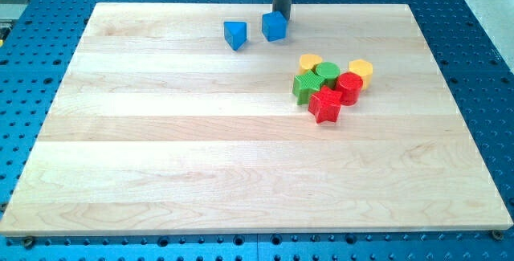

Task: Separate the blue blocks from the group of blocks

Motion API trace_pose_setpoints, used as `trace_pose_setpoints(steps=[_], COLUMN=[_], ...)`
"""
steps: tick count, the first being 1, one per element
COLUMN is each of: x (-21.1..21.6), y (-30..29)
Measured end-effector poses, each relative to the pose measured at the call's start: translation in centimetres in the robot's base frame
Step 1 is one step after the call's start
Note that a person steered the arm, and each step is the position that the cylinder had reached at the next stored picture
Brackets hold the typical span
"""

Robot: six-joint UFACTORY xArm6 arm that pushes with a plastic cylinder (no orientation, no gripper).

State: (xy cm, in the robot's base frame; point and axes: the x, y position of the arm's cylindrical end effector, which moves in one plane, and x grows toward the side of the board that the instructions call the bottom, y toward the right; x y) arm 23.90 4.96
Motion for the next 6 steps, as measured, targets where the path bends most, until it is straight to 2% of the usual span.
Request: trace_pose_setpoints(steps=[1, 3, 4, 6], x=[3.1, 3.8, 4.6, 4.1], y=[0.7, 5.2, 4.8, -2.4])
